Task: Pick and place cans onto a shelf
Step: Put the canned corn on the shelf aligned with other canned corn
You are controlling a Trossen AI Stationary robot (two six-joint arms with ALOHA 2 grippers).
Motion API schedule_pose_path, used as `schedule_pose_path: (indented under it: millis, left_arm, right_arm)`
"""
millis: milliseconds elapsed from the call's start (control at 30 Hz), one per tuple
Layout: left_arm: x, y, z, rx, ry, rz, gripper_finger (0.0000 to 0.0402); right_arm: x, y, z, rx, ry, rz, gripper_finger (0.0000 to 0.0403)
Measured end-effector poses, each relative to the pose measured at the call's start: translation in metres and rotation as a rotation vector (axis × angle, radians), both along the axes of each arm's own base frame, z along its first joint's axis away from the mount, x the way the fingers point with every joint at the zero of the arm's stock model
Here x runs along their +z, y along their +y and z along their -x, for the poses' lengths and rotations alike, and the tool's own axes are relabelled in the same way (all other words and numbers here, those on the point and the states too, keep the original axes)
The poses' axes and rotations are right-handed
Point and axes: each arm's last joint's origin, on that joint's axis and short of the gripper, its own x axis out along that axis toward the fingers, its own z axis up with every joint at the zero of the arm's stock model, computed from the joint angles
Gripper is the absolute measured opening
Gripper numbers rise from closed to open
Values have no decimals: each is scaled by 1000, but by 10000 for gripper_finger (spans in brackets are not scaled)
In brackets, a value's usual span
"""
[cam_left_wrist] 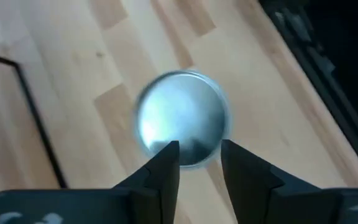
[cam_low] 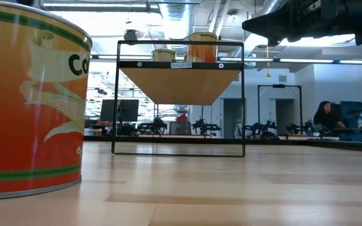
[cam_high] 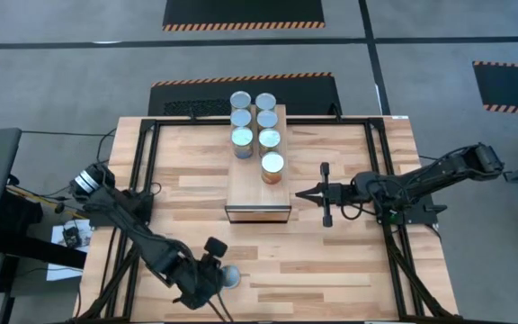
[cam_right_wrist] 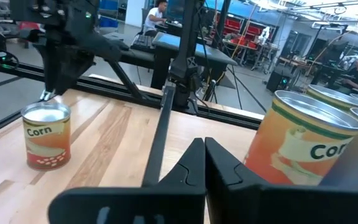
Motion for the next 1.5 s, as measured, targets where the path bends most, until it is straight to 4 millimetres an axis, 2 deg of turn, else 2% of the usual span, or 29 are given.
schedule_pose_path:
  millis: [167, 433, 800, 1100, 1500]
  left_arm:
    - [0, -6, 2, -3, 16, 59, 116]
    - [10, -8, -18, 224, -116, 297, 116]
    - [-15, -8, -23, 368, 11, 275, 116]
    - [-13, -10, -24, 380, 36, 256, 116]
    - [-28, -15, -28, 384, 39, 205, 116]
  right_arm:
    - [0, 0, 0, 0, 4, 1, 11]
    - [0, 0, 0, -2, 4, -3, 11]
    - [0, 0, 0, -2, 4, -8, 11]
    - [-1, 0, 0, -3, 9, -35, 11]
    - [0, 2, 0, 4, 1, -77, 11]
